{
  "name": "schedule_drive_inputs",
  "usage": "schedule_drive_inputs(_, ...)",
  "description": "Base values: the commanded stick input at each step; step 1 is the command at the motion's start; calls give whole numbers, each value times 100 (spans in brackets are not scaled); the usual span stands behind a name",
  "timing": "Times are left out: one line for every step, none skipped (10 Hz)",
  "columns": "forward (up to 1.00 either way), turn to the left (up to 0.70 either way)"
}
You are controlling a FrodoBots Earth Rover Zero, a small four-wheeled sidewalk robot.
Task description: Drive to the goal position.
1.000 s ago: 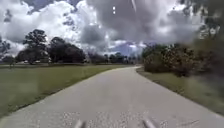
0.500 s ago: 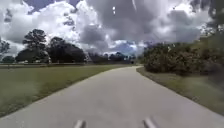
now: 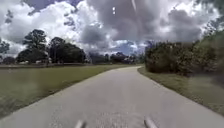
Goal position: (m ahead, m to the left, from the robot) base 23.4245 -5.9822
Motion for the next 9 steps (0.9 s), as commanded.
schedule_drive_inputs(70, 0)
schedule_drive_inputs(70, 0)
schedule_drive_inputs(70, 0)
schedule_drive_inputs(70, 0)
schedule_drive_inputs(70, 0)
schedule_drive_inputs(70, 0)
schedule_drive_inputs(70, 0)
schedule_drive_inputs(70, 0)
schedule_drive_inputs(70, 0)
